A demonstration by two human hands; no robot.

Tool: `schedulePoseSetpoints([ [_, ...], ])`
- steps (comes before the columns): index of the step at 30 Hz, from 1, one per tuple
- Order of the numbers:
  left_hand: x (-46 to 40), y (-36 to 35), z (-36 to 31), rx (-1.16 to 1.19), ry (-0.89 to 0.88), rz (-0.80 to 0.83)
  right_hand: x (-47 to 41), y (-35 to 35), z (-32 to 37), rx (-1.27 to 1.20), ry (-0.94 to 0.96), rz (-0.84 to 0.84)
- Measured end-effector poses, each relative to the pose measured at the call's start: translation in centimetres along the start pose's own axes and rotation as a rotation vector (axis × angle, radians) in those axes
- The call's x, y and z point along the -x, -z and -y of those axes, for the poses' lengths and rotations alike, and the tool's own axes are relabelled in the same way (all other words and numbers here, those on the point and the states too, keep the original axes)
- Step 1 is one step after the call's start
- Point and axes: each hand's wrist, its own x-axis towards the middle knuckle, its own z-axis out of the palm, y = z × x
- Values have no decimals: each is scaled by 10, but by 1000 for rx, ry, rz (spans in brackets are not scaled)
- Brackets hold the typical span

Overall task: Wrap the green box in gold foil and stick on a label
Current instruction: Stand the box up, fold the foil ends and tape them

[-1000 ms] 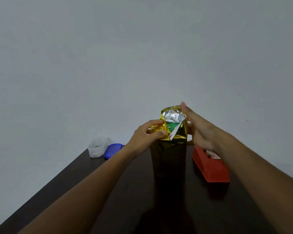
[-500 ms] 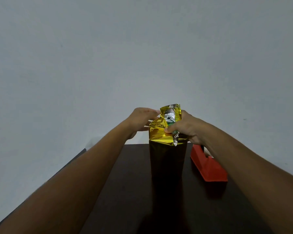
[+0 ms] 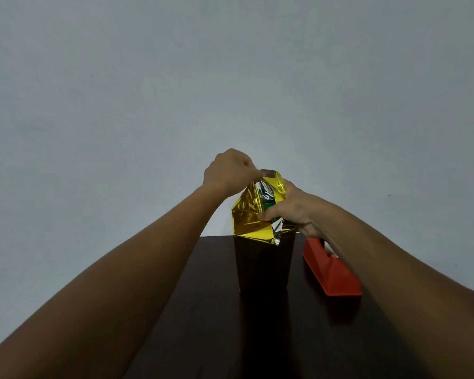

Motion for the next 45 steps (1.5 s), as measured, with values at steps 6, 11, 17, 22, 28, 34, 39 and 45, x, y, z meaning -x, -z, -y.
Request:
schedulePoseSetpoints([
  [6, 13, 5, -12, 629, 69, -179, 14, 0, 10, -53, -48, 3],
  [11, 46, -5, 28, 351, -81, -97, 5, 6, 3, -135, -75, 14],
  [17, 52, -11, 63, 79, -120, 321, 17, 0, 17, -157, -111, -2],
  [22, 35, -11, 48, -25, -45, 541, 23, 1, 22, -145, -117, -8],
  [28, 21, -20, 38, -151, -16, 626, 28, 1, 28, -231, -122, -20],
  [34, 14, -29, 42, -124, 26, 628, 35, 20, 8, -413, -153, -41],
  [39, 11, -31, 41, -124, 18, 614, 31, 45, -39, -384, -70, -291],
  [45, 10, -29, 44, -93, -28, 606, 41, 77, -105, 464, -410, -477],
])
